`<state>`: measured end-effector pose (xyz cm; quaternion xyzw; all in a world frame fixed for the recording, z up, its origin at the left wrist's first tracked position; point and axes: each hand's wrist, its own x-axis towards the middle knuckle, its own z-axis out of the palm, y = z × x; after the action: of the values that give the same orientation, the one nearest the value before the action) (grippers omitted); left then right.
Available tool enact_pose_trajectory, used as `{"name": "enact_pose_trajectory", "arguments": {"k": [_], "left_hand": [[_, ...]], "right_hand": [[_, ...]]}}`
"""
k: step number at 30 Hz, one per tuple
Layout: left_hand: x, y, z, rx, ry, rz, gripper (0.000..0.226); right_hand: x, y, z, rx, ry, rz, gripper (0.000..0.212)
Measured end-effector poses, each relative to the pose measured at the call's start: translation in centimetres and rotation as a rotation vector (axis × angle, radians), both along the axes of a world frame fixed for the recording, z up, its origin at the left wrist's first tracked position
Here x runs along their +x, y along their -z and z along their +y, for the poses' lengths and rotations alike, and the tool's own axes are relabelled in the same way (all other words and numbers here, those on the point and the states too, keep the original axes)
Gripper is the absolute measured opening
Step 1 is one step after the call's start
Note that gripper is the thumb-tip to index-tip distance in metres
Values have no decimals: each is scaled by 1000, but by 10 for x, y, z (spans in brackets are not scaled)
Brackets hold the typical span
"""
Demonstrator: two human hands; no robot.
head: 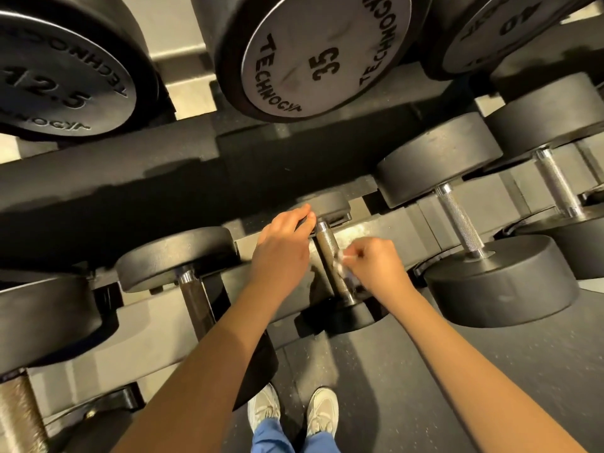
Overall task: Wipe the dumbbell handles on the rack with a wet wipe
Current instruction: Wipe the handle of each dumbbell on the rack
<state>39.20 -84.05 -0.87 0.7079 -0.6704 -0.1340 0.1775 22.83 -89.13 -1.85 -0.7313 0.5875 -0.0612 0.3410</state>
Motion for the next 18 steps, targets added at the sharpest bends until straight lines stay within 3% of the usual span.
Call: {"name": "enact_pose_trajectory", "arguments": {"k": [3, 7, 10, 14, 18], "left_hand": [[0, 4, 1, -31, 7, -8, 55], [5, 10, 1, -32, 29, -21, 58], [10, 11, 1, -32, 37, 40, 54], [16, 5, 3, 60, 31, 184, 55], [18, 8, 5, 112, 20, 238, 60]], "right_hand": [[14, 1, 5, -109, 83, -79, 11], [-4, 9, 21, -16, -88, 111, 15], [-7, 0, 15, 21, -17, 33, 13], [32, 4, -7, -298, 78, -164, 15], [37, 23, -1, -380, -24, -161, 11]]}}
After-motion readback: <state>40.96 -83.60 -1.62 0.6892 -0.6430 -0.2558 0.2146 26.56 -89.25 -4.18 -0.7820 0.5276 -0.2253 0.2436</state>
